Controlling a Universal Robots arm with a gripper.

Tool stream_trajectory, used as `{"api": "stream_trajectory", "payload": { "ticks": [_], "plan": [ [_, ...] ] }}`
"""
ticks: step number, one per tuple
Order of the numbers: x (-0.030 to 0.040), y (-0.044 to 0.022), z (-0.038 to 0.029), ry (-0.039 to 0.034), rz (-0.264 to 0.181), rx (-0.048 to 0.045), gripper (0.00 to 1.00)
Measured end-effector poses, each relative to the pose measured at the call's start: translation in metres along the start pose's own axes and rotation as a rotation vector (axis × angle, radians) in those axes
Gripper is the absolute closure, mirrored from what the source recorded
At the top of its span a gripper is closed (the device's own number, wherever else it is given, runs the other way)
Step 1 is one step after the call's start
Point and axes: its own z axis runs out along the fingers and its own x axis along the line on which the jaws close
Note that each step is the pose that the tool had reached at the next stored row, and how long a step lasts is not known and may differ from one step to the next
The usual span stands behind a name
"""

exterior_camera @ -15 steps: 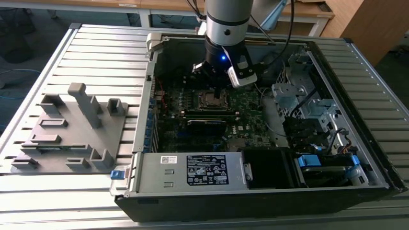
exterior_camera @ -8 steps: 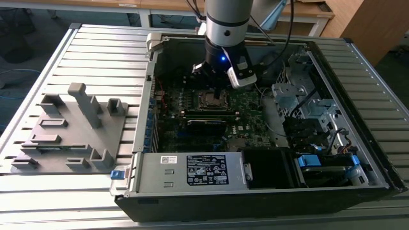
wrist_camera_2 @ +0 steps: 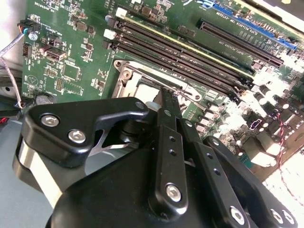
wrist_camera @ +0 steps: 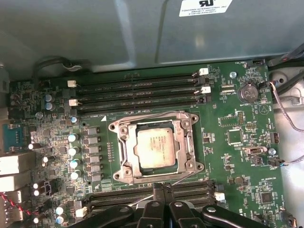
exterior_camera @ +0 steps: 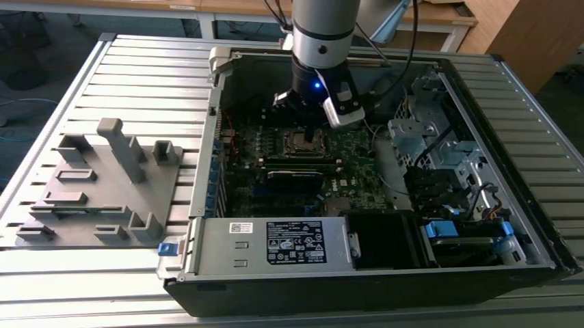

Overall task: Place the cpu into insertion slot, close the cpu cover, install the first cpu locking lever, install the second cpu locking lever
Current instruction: 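Install the second cpu locking lever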

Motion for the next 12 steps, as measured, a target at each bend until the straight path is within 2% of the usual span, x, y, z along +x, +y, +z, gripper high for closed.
{"api": "stream_trajectory", "payload": {
  "ticks": [7,12],
  "plan": [
    [0.0,-0.004,0.0019,-0.0002,0.0,-0.0003,0.9],
    [0.0076,-0.0053,0.0067,0.0,0.0,-0.0001,0.9]
  ]
}}
